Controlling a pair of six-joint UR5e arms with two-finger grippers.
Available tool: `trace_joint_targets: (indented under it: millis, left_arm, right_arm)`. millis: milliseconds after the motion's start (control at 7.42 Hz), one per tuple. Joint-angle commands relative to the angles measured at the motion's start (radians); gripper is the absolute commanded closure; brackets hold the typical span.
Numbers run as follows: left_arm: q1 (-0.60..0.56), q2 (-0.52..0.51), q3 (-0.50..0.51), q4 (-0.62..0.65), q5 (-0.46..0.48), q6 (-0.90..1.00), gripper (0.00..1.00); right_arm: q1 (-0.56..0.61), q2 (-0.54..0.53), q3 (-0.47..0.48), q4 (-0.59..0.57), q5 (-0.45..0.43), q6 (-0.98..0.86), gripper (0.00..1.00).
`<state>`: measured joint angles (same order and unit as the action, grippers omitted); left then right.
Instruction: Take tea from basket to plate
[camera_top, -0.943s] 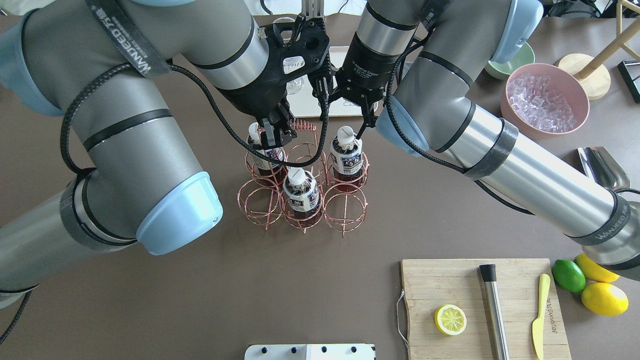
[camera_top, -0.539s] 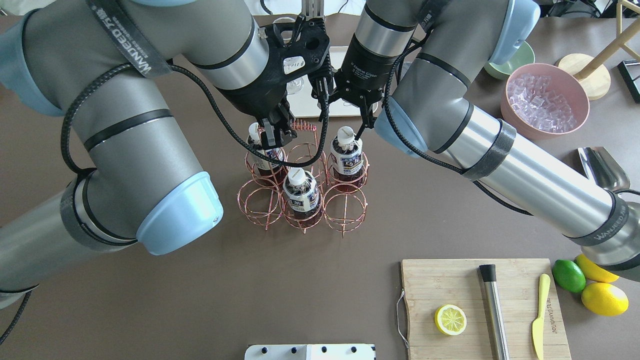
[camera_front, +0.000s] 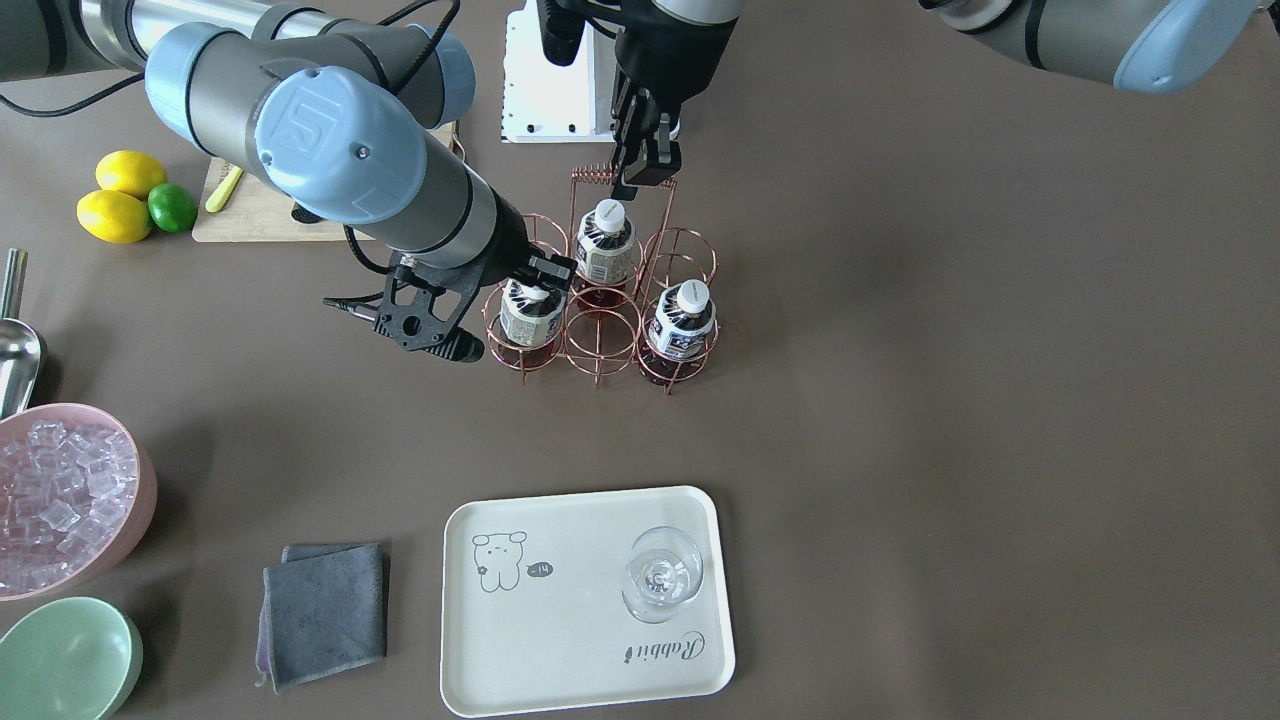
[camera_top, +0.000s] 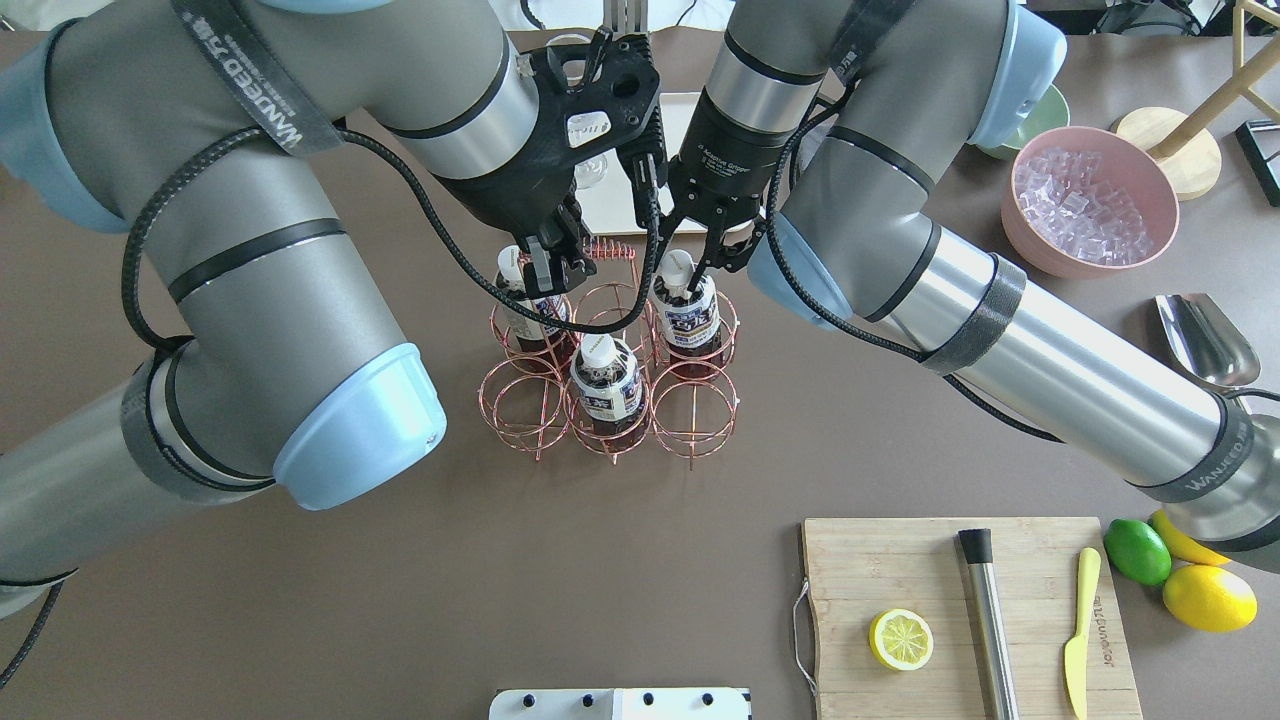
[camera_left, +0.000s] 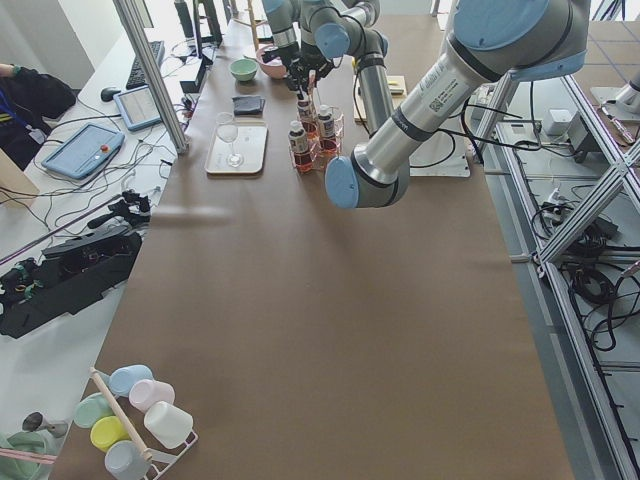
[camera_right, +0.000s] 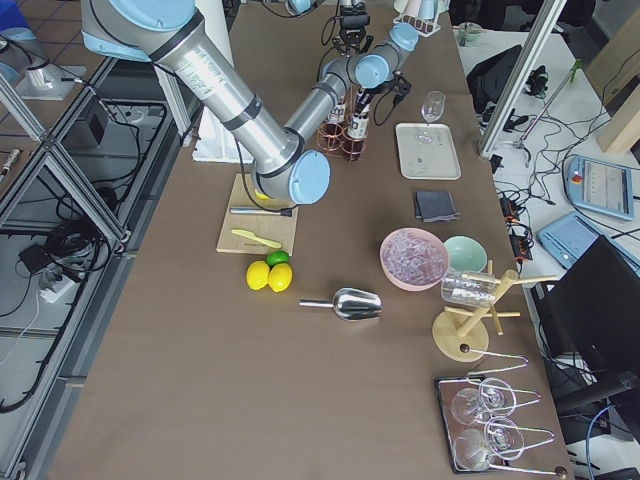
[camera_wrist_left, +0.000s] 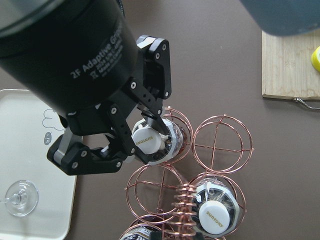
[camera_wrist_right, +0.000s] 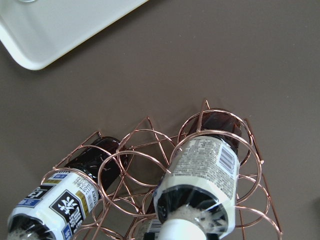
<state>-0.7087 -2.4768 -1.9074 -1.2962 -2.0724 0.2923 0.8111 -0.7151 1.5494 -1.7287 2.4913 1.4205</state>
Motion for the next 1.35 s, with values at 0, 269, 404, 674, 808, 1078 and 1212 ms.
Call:
trace_joint_targets:
  millis: [0,269,404,674,808,1078,1212]
  left_arm:
    - [0.0,0.001,0.001,0.0,0.0,-0.001,1.0]
    - [0.0,0.001,0.002,-0.002,-0.001,-0.001,1.0]
    - [0.0,0.002,0.001,-0.002,-0.002,-0.001,1.0]
    - [0.0,0.004,0.001,-0.002,-0.001,0.001,1.0]
    - [0.0,0.004,0.002,0.0,-0.002,0.001,1.0]
    - [-0.008,0.003,0.001,0.0,0.0,0.001,1.0]
    - [-0.02,-0.001,-0.004,0.005,0.002,0.001,1.0]
  right_arm:
    - [0.022,-0.004,0.017,-0.034,0.018,0.0,1.0]
    - [0.069,-0.004,0.117,-0.157,0.05,-0.002,1.0]
    - [0.097,-0.001,0.177,-0.223,0.079,-0.002,1.0]
    - [0.205,0.003,0.212,-0.246,0.191,-0.005,1.0]
    - [0.232,0.008,0.21,-0.246,0.213,-0.005,1.0]
    - [0.243,0.023,0.175,-0.239,0.192,-0.015,1.0]
    - [0.256,0.081,0.073,-0.236,0.184,-0.069,1.0]
